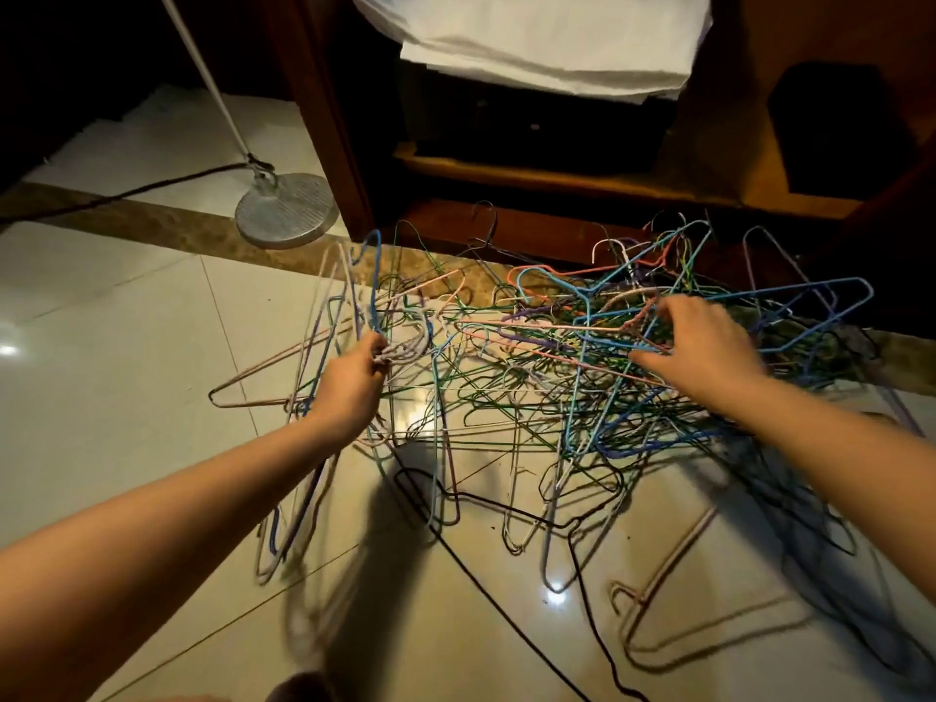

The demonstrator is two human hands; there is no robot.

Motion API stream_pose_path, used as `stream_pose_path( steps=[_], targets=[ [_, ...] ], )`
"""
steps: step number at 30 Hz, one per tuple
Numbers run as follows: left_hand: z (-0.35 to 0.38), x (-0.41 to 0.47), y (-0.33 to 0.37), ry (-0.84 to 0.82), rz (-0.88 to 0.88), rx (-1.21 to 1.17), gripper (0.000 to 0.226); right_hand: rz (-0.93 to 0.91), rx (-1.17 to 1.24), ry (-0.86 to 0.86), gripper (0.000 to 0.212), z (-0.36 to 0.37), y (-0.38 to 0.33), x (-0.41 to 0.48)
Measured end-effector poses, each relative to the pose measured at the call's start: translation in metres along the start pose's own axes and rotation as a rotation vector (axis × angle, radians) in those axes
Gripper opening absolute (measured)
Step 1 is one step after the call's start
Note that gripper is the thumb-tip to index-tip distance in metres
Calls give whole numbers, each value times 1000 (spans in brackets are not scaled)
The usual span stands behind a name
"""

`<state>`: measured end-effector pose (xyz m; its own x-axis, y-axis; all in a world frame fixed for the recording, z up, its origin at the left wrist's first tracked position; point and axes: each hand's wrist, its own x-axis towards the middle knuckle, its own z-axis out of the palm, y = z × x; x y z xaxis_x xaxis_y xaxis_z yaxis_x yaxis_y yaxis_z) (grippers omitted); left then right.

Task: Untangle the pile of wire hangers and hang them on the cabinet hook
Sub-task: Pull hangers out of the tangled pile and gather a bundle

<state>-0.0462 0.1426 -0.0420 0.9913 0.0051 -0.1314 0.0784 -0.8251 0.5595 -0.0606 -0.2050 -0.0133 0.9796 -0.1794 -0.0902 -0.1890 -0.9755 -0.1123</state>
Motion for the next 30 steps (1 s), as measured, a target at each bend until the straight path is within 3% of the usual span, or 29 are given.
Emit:
stream_pose_path(
  steps=[2, 4, 6, 12, 15, 23, 30],
  targets=[
    [13, 9, -7, -58, 22, 59, 28, -35, 215, -31, 53, 3, -8, 6],
    [24, 16, -9, -103, 18, 63, 30, -15, 543, -149, 31, 9, -15, 11],
    [34, 20, -8, -150, 9, 34, 31, -38, 714, -230, 16, 18, -18, 15],
    [50, 42, -23, -189, -163, -336, 13, -145, 540, -288, 24, 42, -24, 10],
    [52, 57, -24, -209, -245, -456, 16, -202, 531, -257, 26, 50, -22, 0],
    [69, 78, -23, -263, -302, -528, 19, -210, 560, -302, 27, 56, -17, -7],
    [75, 85, -22, -248, -308, -567, 22, -273, 404, -372, 27, 54, -5, -17]
  ],
)
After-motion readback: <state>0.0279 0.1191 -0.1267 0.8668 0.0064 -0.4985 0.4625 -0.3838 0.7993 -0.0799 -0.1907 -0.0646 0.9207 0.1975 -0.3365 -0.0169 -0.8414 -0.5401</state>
